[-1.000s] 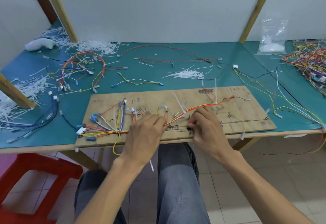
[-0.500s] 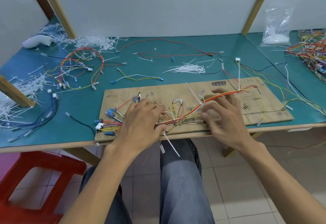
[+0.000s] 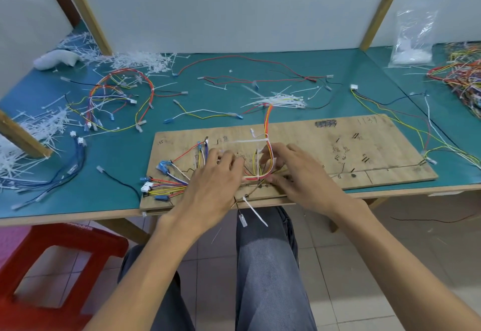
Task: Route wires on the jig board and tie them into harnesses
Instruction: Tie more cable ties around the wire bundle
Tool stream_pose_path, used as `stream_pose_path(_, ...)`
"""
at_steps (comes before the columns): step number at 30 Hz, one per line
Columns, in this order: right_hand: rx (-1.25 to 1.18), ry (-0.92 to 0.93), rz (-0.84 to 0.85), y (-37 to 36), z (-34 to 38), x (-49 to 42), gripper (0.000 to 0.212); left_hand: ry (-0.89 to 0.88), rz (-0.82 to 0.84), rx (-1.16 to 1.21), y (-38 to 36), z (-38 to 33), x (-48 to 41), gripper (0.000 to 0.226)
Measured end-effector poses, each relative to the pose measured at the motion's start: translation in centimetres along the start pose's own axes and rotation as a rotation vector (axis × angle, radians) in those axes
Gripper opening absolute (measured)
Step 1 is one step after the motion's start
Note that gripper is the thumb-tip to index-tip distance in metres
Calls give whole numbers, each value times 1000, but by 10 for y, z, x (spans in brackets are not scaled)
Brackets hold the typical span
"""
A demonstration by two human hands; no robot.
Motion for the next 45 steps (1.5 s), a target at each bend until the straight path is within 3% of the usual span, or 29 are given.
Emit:
stream_pose_path(4, -100, -18, -20, -3, -1, -1, 52, 8, -60, 127, 4, 3, 3, 14)
stream_pose_path(12, -316, -28, -193, -4, 13, -21, 36, 17, -87, 297, 11, 11, 6, 15)
stream_pose_path(18, -218, 167, -400, 7, 42, -27, 28, 48, -109, 27, 26, 29, 15, 24)
stream_pose_path(21, -192, 247, -502, 11, 57, -26, 30, 46, -55, 59, 22, 33, 19, 26)
stream_pose_path(24, -273, 196, -587, 15, 51, -17, 35, 76, -70, 80, 22, 39, 21, 30)
stream_pose_path(30, -309, 47, -553, -1, 29, 8, 40, 128, -309, 86, 53, 64, 19, 25)
stream_pose_path(33, -331, 4, -435, -15, 21, 20, 60, 93, -345, 124, 63, 75, 15, 27)
stream_pose_path(36, -347, -20, -337, -21, 16, 31, 82, 65, -160, 307, 49, 79, 20, 41)
stream_pose_path(39, -347, -6, -258, -23, 18, 39, 81, 21, 63, 254, 22, 82, 33, 47)
stream_pose_path(45, -481, -54, -220, -26, 20, 30, 79, -36, 111, 295, 7, 88, 37, 54)
Point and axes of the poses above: each hand's wrist, its own x-axis away from the middle knuckle, its own y-axis out of the back of the hand, z = x × y, the point moved 8 cm from there along -x, towards the middle knuckle, and after that the axes turned 11 degrees about -x, right-handed, at the moved point
